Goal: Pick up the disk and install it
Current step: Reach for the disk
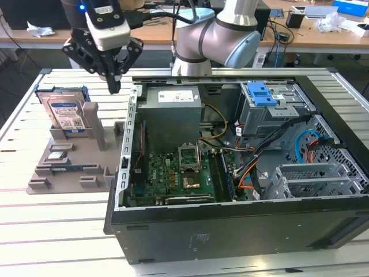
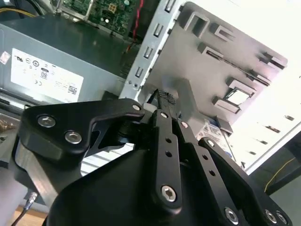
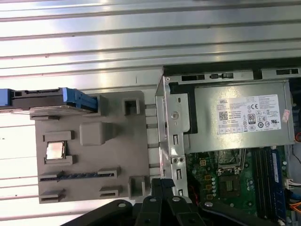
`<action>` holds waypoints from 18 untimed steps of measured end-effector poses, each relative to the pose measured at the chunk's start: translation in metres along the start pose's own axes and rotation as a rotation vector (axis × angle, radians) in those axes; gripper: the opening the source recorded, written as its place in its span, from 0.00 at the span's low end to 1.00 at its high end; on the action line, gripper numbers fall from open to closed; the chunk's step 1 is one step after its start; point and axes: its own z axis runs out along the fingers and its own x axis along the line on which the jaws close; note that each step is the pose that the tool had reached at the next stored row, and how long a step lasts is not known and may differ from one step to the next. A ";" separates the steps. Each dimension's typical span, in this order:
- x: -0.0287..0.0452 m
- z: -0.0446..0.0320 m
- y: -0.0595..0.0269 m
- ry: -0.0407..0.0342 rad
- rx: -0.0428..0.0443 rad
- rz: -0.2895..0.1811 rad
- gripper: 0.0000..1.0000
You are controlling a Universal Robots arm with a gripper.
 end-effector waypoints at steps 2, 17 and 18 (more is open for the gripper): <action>0.0101 -0.0001 -0.0006 -0.0001 -0.0001 0.000 0.11; 0.0526 -0.0002 -0.0034 0.0000 -0.0001 0.000 0.11; 0.0553 -0.0002 -0.0036 0.0000 0.0000 0.000 0.11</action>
